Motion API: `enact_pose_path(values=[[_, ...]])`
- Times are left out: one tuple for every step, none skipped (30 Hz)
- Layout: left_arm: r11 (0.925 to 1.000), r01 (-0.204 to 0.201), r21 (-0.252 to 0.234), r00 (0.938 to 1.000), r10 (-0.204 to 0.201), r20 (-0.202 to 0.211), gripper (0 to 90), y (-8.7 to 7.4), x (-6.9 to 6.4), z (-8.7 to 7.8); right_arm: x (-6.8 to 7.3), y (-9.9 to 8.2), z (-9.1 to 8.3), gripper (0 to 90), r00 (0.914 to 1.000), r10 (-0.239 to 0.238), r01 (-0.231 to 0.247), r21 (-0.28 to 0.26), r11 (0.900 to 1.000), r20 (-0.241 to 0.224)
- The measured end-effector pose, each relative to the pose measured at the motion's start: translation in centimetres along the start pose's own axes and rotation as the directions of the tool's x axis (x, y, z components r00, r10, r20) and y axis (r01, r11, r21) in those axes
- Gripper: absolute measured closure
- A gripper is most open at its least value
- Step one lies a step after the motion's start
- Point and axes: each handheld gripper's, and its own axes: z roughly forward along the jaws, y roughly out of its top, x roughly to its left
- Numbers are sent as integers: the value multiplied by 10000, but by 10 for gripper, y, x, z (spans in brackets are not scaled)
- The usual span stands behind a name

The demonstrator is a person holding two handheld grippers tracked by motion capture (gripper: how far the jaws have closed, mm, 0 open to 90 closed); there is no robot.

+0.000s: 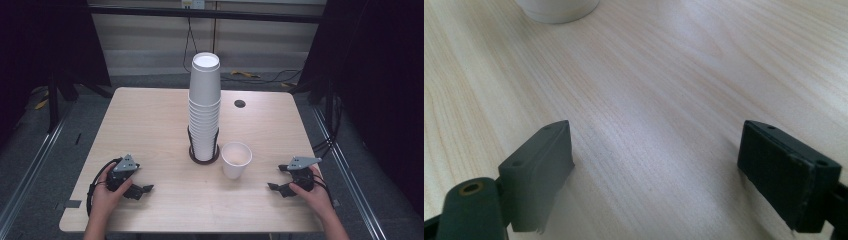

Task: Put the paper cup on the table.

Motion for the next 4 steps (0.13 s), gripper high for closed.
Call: enact_pose_path(values=[[10000,-9,36,10000,9,-2,35,0,0,0,0,0,0,141,10000,-7,7,-2,10000,-1],[10000,7,6,10000,-7,16,34,0,0,0,0,0,0,140,10000,-1,1,1,10000,-1],[10000,15,12,10000,-15,23,34,0,0,0,0,0,0,140,10000,-3,3,0,10000,-3],[10000,-5,37,10000,5,-4,35,0,0,0,0,0,0,140,10000,-9,9,-2,10000,-4]])
